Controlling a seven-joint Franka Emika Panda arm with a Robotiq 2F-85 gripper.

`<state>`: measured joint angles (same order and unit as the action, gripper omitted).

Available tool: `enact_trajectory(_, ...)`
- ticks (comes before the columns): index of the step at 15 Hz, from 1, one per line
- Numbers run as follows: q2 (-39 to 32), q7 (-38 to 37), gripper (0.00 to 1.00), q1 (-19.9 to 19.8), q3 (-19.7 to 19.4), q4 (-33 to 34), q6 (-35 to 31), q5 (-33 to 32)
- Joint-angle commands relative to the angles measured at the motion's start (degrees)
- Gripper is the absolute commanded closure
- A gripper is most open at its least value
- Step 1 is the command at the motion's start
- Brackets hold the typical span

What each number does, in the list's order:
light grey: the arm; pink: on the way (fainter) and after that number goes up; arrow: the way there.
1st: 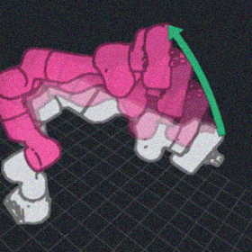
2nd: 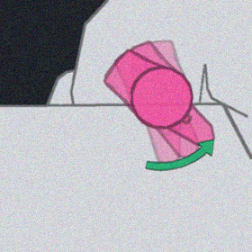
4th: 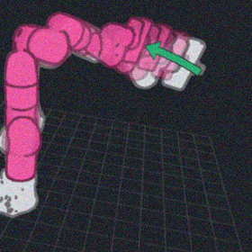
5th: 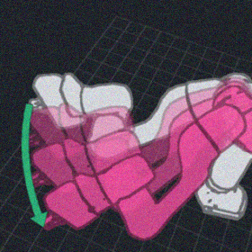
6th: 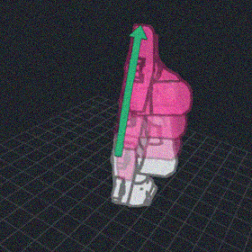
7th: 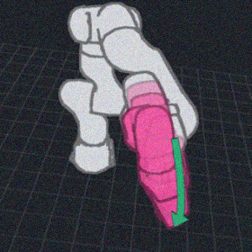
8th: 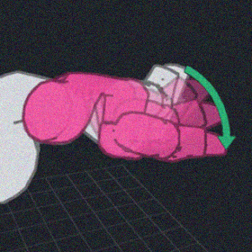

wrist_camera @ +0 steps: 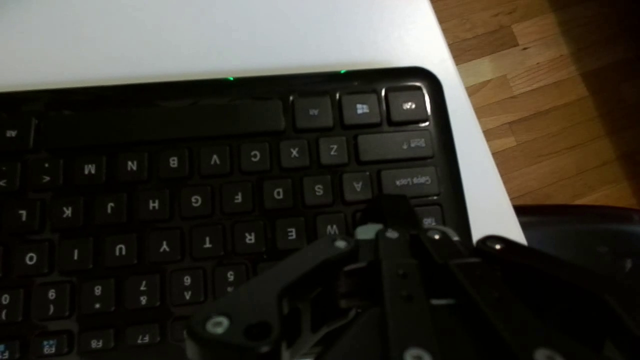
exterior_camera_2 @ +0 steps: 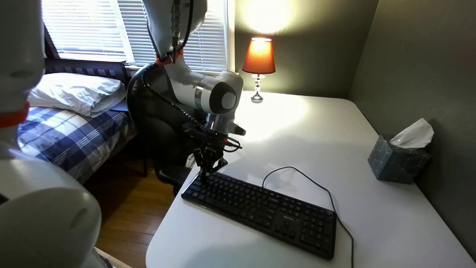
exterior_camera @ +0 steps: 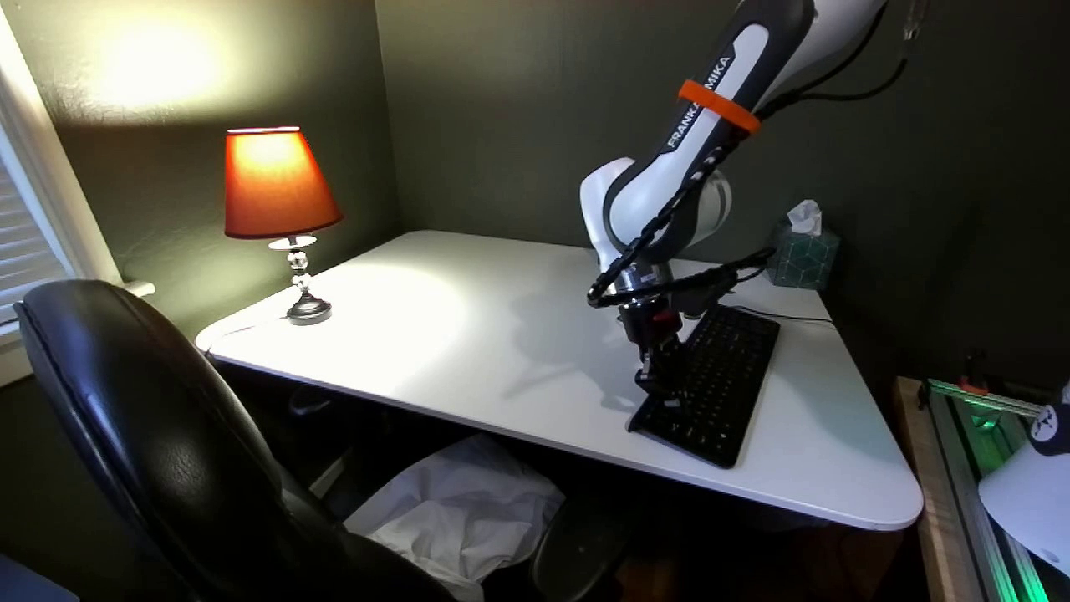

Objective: Press one key on the black keyboard.

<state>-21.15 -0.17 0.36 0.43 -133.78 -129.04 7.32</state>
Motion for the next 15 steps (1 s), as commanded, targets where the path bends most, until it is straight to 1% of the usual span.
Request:
enact_trajectory(1,-1.45,-1.36,1.00,0.01,0.13,1.34,1.02,-0.19)
enact_trajectory(15,1.18,-1.20,1.00,-0.15,0.22,-1.25,0.08,0.04)
